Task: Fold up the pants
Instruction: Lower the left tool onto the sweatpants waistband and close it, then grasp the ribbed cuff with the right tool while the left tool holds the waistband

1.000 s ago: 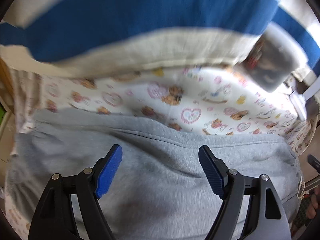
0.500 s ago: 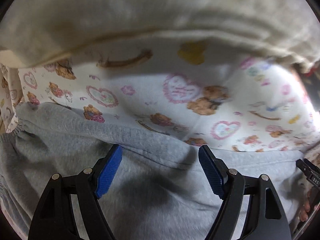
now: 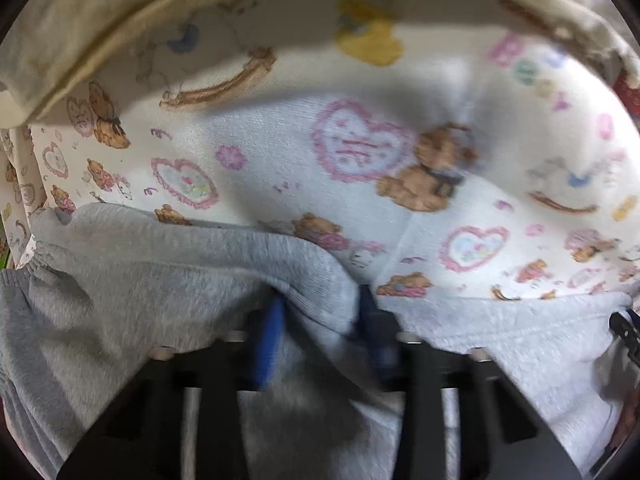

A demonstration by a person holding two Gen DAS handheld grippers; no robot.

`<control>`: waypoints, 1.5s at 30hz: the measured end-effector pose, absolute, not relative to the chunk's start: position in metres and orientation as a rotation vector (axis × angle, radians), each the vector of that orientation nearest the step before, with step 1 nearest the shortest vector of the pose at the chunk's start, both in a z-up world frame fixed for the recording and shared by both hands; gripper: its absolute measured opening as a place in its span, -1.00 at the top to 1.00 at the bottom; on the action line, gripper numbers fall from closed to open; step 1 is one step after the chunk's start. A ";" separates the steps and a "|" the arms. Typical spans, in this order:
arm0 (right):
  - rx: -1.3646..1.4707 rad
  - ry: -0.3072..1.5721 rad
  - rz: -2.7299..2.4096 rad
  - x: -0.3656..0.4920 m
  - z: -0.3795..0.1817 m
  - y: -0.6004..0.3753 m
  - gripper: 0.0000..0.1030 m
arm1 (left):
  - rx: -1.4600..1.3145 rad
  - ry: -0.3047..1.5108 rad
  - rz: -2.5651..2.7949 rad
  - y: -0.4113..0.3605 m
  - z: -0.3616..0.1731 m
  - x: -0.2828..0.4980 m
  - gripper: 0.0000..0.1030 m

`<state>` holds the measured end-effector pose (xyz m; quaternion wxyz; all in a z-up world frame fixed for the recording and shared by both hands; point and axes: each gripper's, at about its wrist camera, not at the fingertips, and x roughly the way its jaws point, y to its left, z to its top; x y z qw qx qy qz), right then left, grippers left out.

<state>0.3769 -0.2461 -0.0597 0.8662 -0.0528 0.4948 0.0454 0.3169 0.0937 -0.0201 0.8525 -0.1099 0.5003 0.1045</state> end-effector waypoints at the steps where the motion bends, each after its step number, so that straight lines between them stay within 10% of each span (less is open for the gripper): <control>1: -0.110 1.028 0.095 0.374 -0.057 -0.247 -0.08 | -0.224 1.046 0.218 0.090 -0.014 0.314 0.58; 3: -0.125 1.011 0.088 0.366 -0.052 -0.247 0.36 | -0.215 1.026 0.217 0.086 -0.004 0.309 0.64; 4: -0.108 1.003 0.108 0.362 -0.049 -0.249 0.92 | -0.222 1.019 0.215 0.088 0.001 0.305 0.69; 26: -0.069 0.827 0.153 0.276 0.066 -0.308 0.94 | -0.149 0.717 0.081 0.071 0.107 0.183 0.78; 29: -0.039 0.839 0.102 0.270 0.069 -0.335 0.69 | -0.140 0.696 0.072 0.061 0.096 0.170 0.78; 32: -0.015 0.841 0.058 0.263 0.062 -0.368 -0.31 | -0.131 0.681 0.069 0.056 0.093 0.161 0.78; 45: 0.017 1.059 -0.089 0.344 -0.012 -0.434 -0.41 | -0.108 0.701 0.071 0.052 0.077 0.157 0.78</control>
